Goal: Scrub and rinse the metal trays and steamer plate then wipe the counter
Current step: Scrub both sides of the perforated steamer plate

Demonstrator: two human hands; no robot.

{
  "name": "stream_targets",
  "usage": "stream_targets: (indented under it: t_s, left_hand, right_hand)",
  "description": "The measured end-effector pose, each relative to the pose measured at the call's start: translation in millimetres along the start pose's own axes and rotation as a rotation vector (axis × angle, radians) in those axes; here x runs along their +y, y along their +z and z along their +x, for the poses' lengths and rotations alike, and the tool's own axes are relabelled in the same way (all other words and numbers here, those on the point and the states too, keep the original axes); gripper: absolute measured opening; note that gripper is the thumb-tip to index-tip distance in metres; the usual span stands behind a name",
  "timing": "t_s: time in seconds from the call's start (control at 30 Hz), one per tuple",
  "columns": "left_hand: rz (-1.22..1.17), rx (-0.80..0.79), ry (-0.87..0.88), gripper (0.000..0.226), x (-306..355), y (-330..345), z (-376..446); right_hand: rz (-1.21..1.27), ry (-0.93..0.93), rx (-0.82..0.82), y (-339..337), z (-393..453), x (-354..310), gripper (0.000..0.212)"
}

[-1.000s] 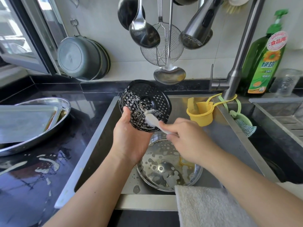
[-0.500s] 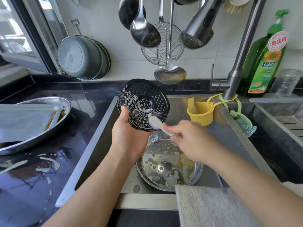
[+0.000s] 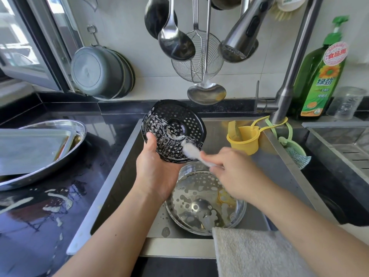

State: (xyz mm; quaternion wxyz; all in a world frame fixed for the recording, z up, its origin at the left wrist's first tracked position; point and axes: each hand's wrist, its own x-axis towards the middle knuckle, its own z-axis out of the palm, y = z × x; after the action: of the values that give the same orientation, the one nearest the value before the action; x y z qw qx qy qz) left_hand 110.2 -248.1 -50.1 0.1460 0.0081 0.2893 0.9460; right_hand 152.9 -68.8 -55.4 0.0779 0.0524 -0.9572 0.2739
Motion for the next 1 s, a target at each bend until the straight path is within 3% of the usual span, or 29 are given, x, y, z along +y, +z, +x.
stream_targets:
  t_s: [0.07, 0.17, 0.3, 0.43, 0.57, 0.73, 0.87, 1.0]
  left_hand:
    - [-0.026, -0.006, -0.024, 0.062, 2, 2, -1]
    - [-0.031, -0.001, -0.013, 0.062, 1, 3, -2]
    - [-0.043, 0.007, -0.017, 0.061, 2, 3, -2]
    - [-0.024, 0.022, -0.007, 0.061, -1, 1, -1]
    - [-0.039, 0.019, -0.044, 0.063, -2, 2, -1]
    - [-0.027, 0.025, -0.028, 0.061, -2, 6, -2]
    - [-0.018, 0.063, 0.051, 0.059, 0, -1, 7]
    - [0.026, 0.062, 0.117, 0.059, 2, -8, 13]
  right_hand:
    - [0.020, -0.043, -0.036, 3, -3, -5, 0.047]
    - [-0.045, 0.066, 0.068, -4, 9, 9, 0.046]
    - [0.015, -0.026, -0.025, 3, -2, -3, 0.046]
    - [-0.056, 0.071, 0.108, -1, 9, 8, 0.047]
    - [0.063, -0.067, -0.051, 6, -6, -13, 0.047]
    - [-0.022, 0.046, 0.094, -4, 3, 1, 0.045]
    - [0.207, 0.123, 0.000, 1, -3, -10, 0.004]
    - [0.445, 0.288, -0.150, -6, -1, 0, 0.023]
